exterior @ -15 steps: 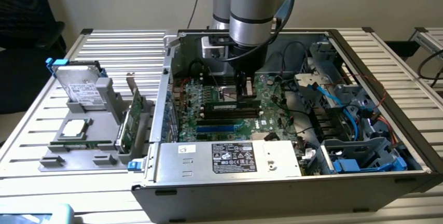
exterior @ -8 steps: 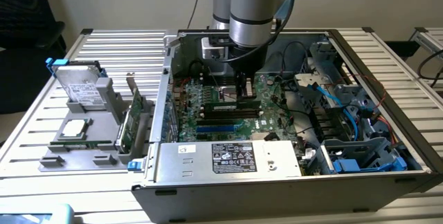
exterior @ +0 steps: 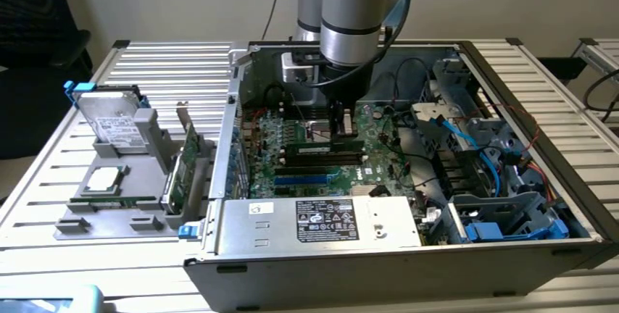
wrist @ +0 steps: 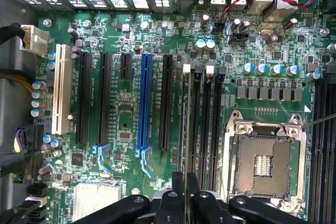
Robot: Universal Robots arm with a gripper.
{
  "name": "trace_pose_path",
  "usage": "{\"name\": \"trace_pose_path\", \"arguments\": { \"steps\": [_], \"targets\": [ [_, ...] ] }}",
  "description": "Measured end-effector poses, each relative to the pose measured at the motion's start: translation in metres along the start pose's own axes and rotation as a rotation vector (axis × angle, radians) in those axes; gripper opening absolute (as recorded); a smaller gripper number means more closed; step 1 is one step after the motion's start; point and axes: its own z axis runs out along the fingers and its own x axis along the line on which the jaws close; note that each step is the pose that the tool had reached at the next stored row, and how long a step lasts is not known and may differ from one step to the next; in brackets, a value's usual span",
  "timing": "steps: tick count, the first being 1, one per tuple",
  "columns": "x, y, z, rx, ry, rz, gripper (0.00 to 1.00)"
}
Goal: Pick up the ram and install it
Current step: 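Insert the ram into the slot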
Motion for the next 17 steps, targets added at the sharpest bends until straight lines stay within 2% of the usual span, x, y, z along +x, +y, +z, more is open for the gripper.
{"name": "trace_pose_path", "arguments": {
  "steps": [17],
  "targets": [
    [-0.0003, 0.0000, 0.0048, -0.0003, 0.0002, 0.004, 0.14]
  ]
}}
